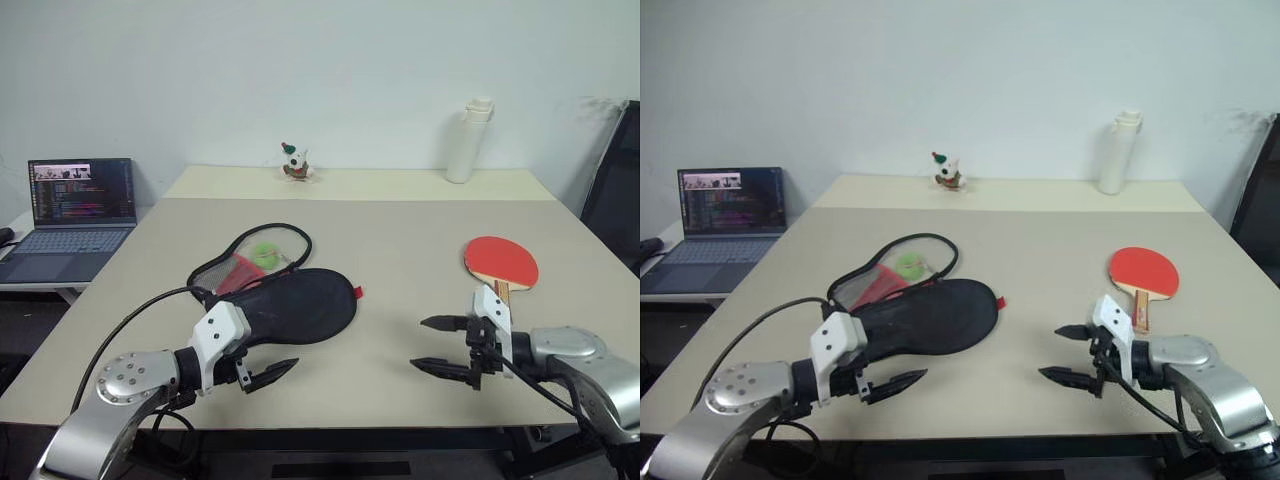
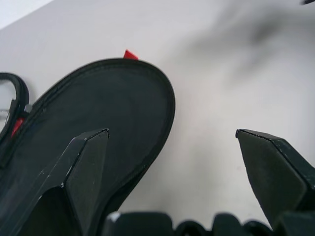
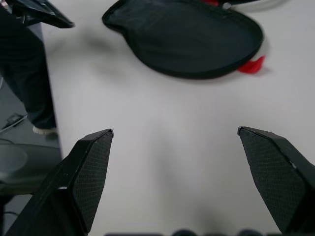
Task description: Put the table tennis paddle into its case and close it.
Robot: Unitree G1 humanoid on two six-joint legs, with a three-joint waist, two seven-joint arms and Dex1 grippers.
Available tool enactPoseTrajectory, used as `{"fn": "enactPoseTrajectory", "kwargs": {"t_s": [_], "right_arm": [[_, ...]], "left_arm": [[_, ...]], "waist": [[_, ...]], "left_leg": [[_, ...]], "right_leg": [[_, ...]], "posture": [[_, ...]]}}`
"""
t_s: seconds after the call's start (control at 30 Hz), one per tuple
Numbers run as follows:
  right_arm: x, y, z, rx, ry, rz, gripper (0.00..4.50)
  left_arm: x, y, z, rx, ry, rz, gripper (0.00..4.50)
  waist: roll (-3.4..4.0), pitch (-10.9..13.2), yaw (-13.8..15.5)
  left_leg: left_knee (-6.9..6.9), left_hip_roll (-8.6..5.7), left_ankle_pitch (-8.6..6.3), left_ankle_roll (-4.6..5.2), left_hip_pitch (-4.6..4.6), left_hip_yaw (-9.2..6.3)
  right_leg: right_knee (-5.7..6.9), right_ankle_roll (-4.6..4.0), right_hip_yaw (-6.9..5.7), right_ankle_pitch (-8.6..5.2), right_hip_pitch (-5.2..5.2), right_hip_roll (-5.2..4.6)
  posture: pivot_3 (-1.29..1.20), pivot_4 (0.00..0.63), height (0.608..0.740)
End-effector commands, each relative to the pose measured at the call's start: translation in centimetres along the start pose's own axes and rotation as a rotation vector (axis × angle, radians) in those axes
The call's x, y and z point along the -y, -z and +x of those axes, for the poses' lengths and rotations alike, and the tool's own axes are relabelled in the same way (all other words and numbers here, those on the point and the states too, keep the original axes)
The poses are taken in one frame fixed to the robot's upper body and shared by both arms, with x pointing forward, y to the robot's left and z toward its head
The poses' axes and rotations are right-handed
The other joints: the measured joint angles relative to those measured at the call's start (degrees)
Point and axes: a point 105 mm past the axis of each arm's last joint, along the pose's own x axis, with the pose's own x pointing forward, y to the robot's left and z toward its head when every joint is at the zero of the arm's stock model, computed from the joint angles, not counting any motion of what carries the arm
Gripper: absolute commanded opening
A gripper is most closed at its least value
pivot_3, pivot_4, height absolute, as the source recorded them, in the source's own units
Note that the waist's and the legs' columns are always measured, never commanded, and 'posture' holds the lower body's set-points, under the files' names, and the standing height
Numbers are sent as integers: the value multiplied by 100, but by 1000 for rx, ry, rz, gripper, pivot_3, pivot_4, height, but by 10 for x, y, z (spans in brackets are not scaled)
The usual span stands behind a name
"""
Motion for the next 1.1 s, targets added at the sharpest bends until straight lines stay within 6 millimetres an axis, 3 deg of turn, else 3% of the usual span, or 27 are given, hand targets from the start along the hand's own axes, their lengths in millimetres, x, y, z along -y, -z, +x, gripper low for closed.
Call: {"fn": "enactPoseTrajectory", "kwargs": {"t_s": [0.03,0.17,0.27,0.43,0.63,0.83,1.1], "right_arm": [[5,-12,-17,-3,39,-58,4460],[15,-14,-30,-13,100,-71,4460],[14,-15,-38,-25,117,-79,4460],[6,-10,-45,-31,137,-62,4460],[6,-14,-38,-2,134,-73,4460],[-7,-38,-24,69,42,-107,4460],[-15,-55,-16,113,21,-141,4460]], "left_arm": [[-1,1,3,17,0,12,4500],[-12,2,11,42,-13,10,4500],[-15,-3,15,66,30,-15,4500],[-30,8,10,-11,47,13,4500],[-45,22,-5,-78,78,44,4500],[-59,55,-23,-229,160,80,4500],[-80,69,-4,-268,166,130,4500]], "waist": [[0,0,1],[-1,0,2],[-2,0,3],[-2,0,2],[-1,1,-20],[0,2,-11],[-8,-1,33]], "left_leg": [[3,0,0,0,0,1],[7,0,0,0,9,3],[7,-1,0,0,8,4],[0,-1,0,1,0,4],[2,4,0,1,11,7],[1,5,0,1,7,11],[6,-1,0,1,-19,15]], "right_leg": [[0,0,1,0,0,0],[3,-15,0,-7,6,0],[2,-9,-1,-4,6,3],[-7,7,-1,4,4,5],[5,-9,-1,-4,1,9],[5,-11,-4,-6,-5,10],[2,9,-9,7,-21,5]], "posture": [[0,150,740],[0,150,740],[0,150,740],[0,150,740],[0,150,740],[0,150,740],[0,150,740]]}}
